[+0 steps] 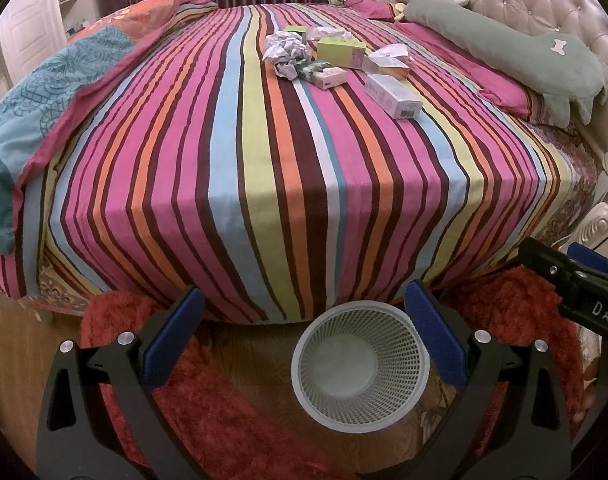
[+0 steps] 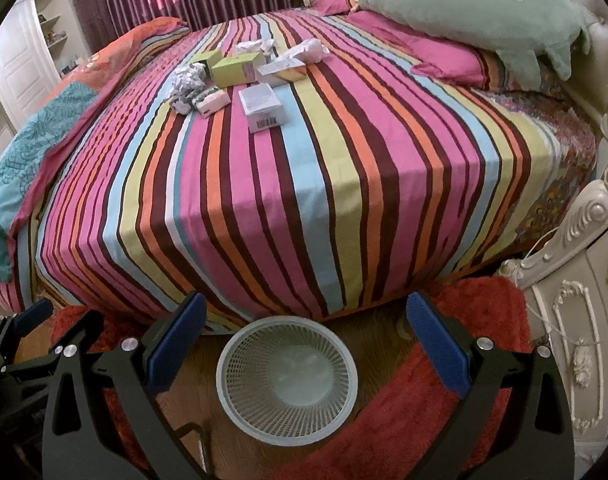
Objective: Collect trash
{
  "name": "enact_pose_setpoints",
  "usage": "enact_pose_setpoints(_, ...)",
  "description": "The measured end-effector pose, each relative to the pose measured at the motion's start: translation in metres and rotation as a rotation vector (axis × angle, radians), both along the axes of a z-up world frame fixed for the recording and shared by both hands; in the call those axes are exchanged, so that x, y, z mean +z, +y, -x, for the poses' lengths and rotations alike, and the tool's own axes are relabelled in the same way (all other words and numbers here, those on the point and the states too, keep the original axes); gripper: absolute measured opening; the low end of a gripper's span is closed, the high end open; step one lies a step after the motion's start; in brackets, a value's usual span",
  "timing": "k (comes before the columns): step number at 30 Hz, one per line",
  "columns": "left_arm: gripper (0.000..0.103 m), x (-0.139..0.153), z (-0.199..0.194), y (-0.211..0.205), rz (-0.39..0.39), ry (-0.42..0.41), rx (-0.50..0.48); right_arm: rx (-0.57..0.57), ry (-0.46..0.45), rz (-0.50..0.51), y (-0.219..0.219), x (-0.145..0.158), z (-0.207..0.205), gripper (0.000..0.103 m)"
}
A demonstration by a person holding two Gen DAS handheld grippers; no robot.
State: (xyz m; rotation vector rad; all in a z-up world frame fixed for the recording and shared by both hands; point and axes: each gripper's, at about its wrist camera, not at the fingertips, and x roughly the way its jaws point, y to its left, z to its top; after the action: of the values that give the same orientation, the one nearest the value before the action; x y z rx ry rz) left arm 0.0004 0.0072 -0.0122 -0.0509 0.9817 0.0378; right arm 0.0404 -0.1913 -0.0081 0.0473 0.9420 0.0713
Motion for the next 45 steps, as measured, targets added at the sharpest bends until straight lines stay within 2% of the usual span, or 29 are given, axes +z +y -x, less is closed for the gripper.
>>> enact_pose_setpoints(21, 0.097, -0.024, -0.037, 0.012, 0.049, 0.052, 0.028, -0.009, 0.035, -0.024, -0.004, -0.021, -0.028, 0.096)
enact_pose_setpoints(36, 0.097, -0.006, -0.096, 0.026, 0.058, -0.024, 0.049, 0.026, -0.017, -0.053, 0.003, -0.010, -0.074, 0.096)
enact_pose_setpoints(45, 0.097, 0.003, -0.139, 0.035, 0.073, -0.049, 0.069, 0.103, -0.035, -0.016, 0.013, -0.004, -0.106, 0.096)
